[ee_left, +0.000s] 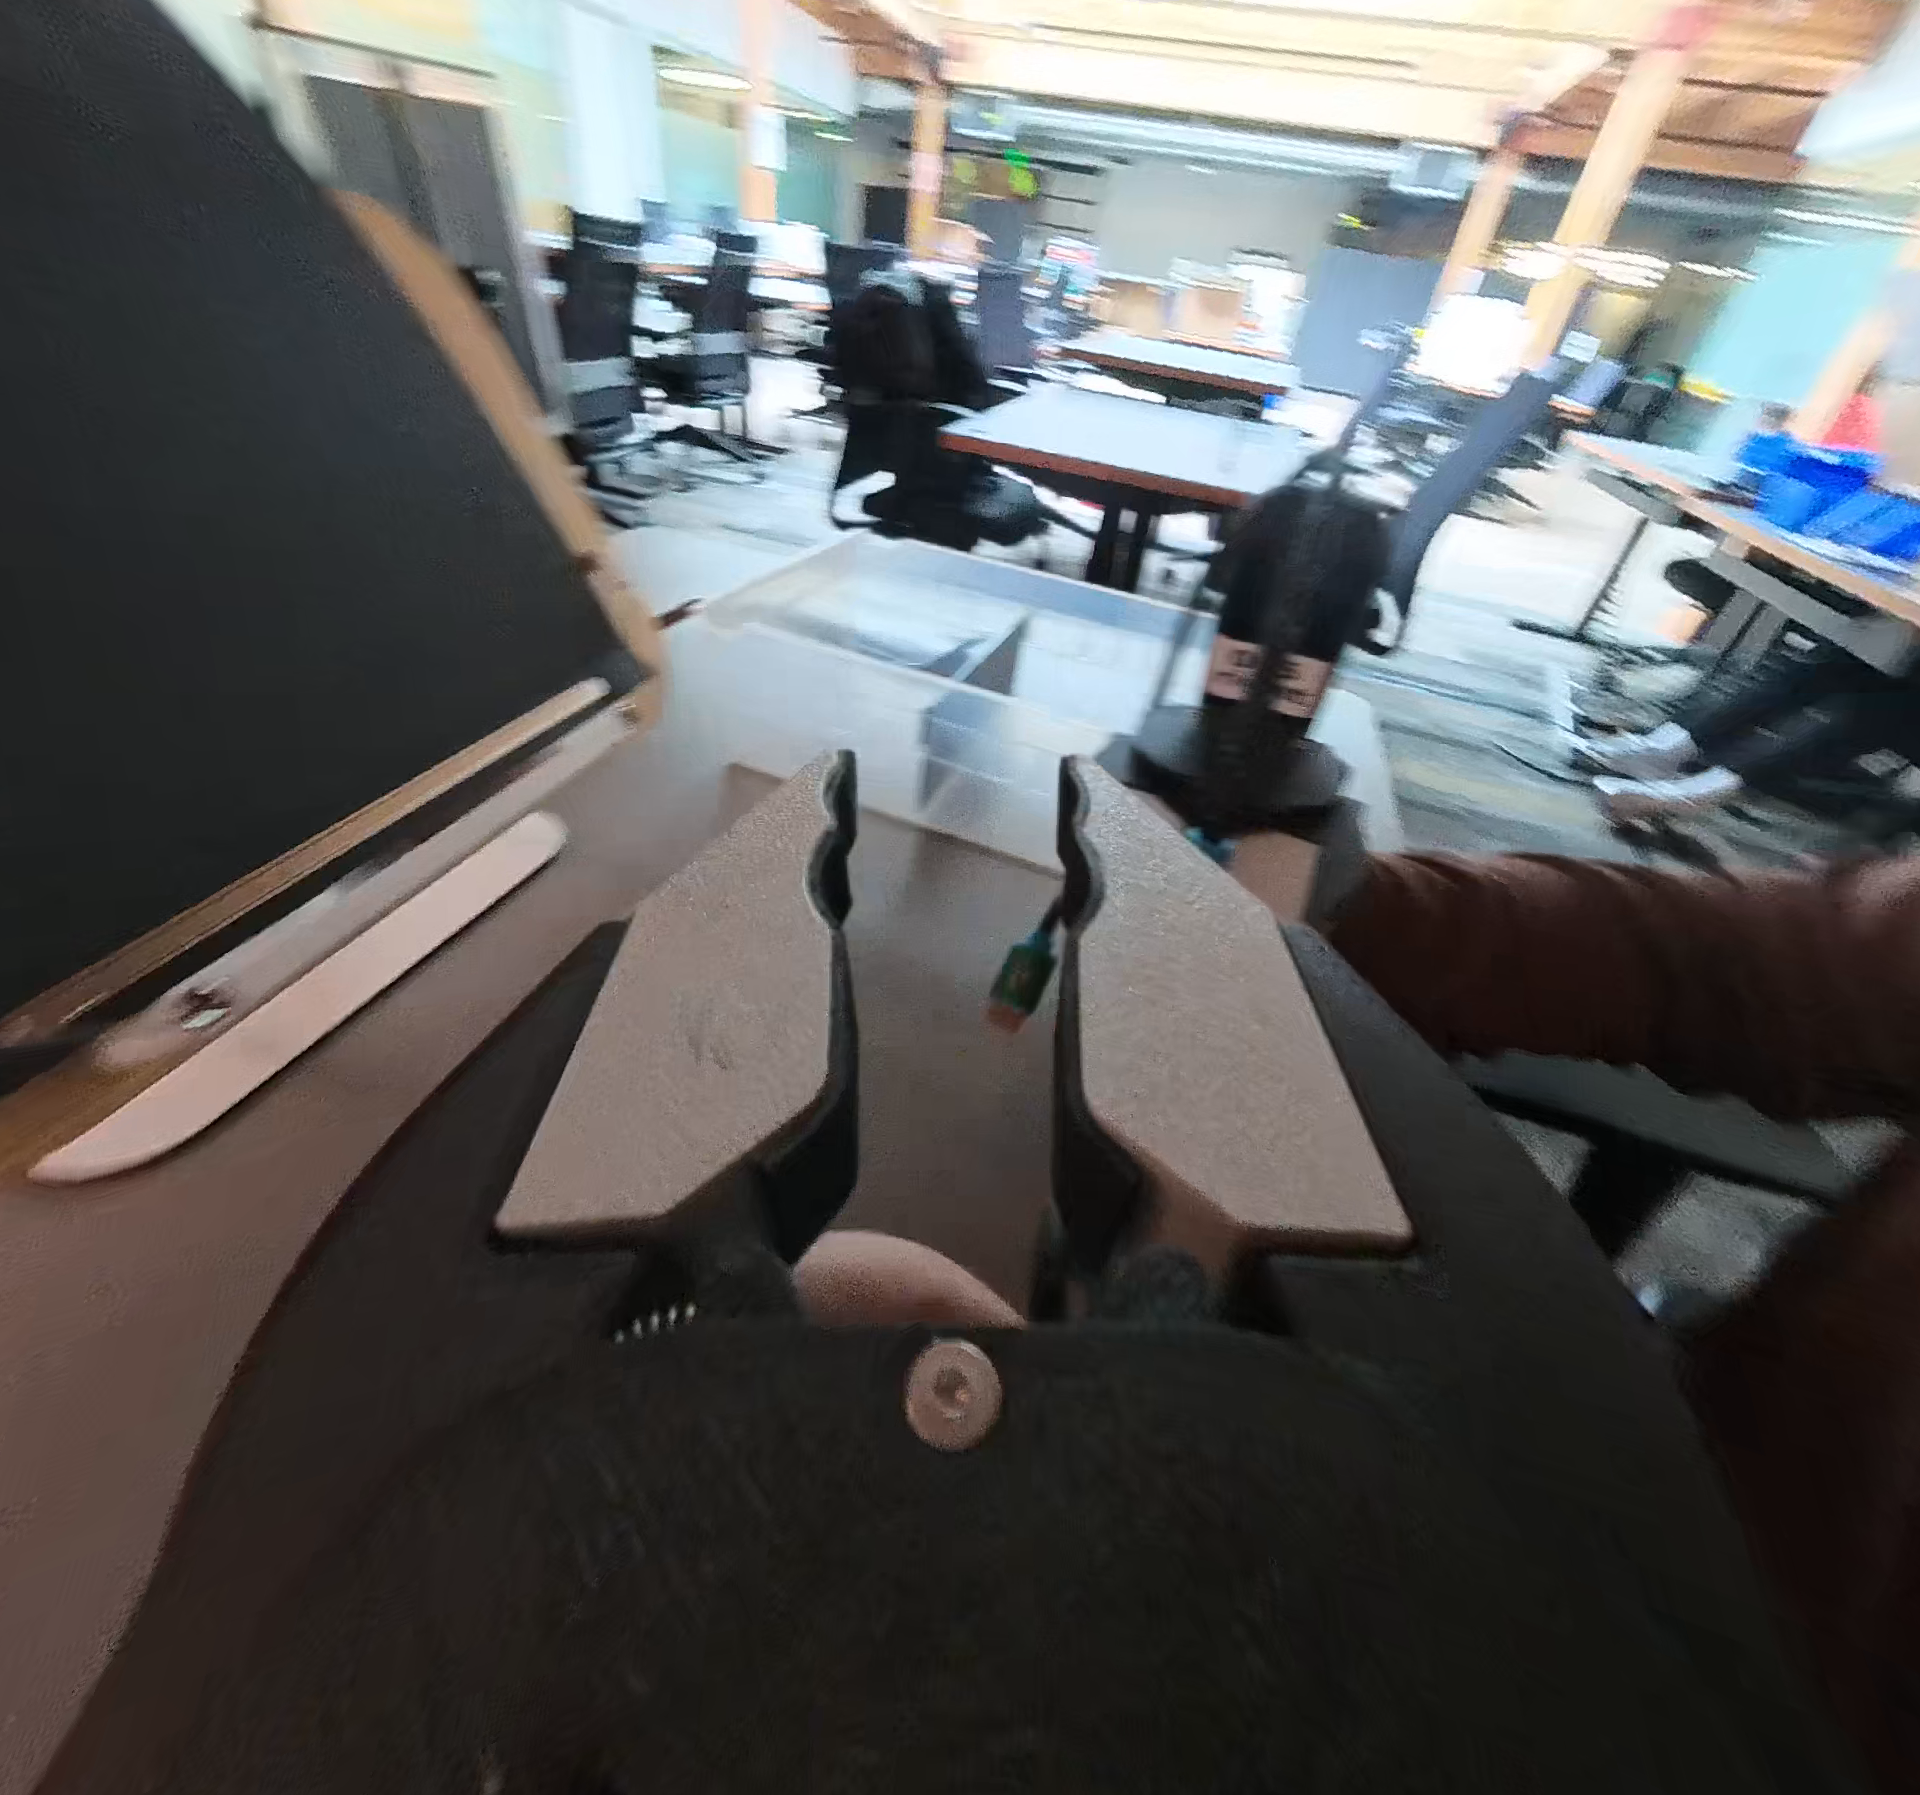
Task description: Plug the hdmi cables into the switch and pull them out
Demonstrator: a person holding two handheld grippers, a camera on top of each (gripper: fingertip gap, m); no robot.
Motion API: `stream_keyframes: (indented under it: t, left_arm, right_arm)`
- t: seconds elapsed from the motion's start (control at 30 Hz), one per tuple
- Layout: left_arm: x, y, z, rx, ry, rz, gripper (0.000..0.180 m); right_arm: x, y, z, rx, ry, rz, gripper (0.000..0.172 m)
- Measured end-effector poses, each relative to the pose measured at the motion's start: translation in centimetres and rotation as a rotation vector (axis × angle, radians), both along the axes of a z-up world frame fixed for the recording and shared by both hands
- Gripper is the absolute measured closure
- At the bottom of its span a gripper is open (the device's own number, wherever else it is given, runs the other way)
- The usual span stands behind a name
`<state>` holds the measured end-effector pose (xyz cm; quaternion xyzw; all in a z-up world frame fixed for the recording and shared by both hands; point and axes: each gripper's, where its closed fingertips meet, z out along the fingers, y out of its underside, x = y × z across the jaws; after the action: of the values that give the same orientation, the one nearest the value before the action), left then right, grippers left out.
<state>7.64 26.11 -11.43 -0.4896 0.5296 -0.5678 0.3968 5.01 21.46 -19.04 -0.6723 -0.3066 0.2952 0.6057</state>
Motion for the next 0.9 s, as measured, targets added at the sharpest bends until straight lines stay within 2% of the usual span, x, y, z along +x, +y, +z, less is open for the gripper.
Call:
stream_keyframes:
  t: [0.07, 0.13, 0.23, 0.33, 0.4, 0.5, 0.63, 0.9]
  left_arm:
    - [-0.3, 3.0, -1.0, -0.024, -0.003, 0.138, 0.14]
    - [-1.0, 4.6, -1.9, -0.069, -0.04, 0.195, 0.141]
    - [-1.7, 3.8, -3.2, -0.146, -0.051, 0.098, 0.146]
    - [-2.2, 3.9, -3.7, -0.139, -0.031, 0.085, 0.123]
    - [-2.6, 4.1, -4.0, -0.148, -0.042, 0.083, 0.12]
    - [-2.6, 2.4, -4.4, -0.207, -0.03, -0.051, 0.118]
    - [-1.4, -1.2, -5.5, -0.207, -0.006, -0.212, 0.132]
    - [-1.1, -3.9, -6.4, -0.186, -0.001, -0.338, 0.165]
  right_arm:
    - [0.0, 0.4, -0.7, -0.014, -0.035, -0.022, 0.162]
    - [0.4, 0.8, -1.2, -0.039, -0.039, -0.037, 0.162]
    - [1.6, 1.1, -0.9, -0.059, 0.013, -0.061, 0.162]
    - [2.8, 1.5, -0.2, -0.053, 0.055, -0.098, 0.162]
    - [3.4, 1.5, 0.6, -0.046, 0.113, -0.101, 0.162]
    - [4.0, 1.0, 2.1, -0.032, 0.208, -0.077, 0.162]
    - [3.3, 0.2, 2.8, -0.044, 0.279, 0.004, 0.162]
    - [2.5, 0.3, 1.4, -0.102, 0.254, 0.031, 0.162]
